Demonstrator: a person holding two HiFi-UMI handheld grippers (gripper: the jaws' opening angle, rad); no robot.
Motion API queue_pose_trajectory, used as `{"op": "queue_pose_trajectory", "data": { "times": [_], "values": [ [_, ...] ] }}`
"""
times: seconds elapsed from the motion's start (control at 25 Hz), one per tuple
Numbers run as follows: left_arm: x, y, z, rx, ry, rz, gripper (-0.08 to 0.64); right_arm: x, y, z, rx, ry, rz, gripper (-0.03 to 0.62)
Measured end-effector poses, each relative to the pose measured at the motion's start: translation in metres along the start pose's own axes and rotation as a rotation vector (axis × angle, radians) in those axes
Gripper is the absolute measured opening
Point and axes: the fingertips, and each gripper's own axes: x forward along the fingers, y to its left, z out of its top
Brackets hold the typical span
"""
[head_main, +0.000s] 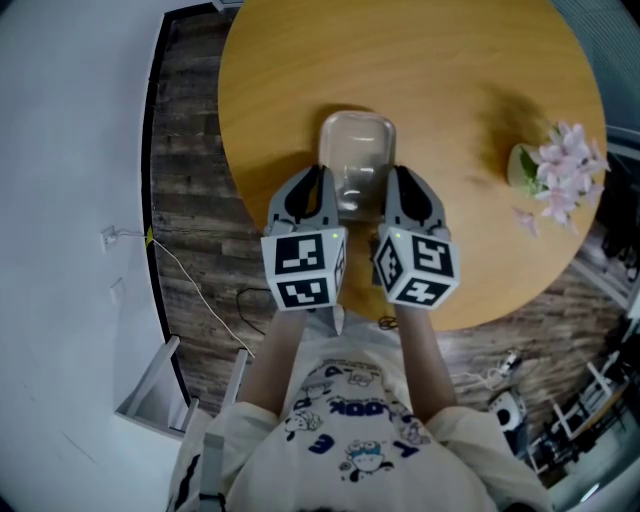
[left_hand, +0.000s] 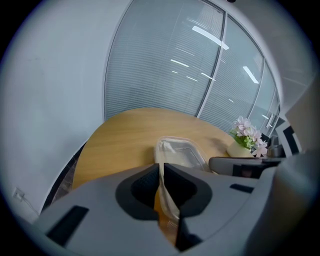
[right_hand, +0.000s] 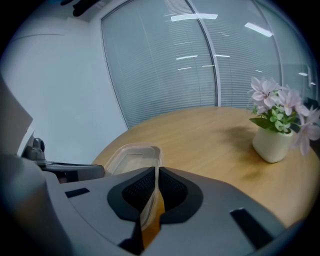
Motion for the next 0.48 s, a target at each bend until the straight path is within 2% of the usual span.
{"op": "queue_pose_trajectory", "data": {
  "times": [0.48],
  "values": [
    [-0.024, -0.003, 0.031, 0.011, -0.088, -0.012, 0.023, -0.023, 0.011, 0.033, -0.005, -0.084, 0.01, 0.023]
  ]
}}
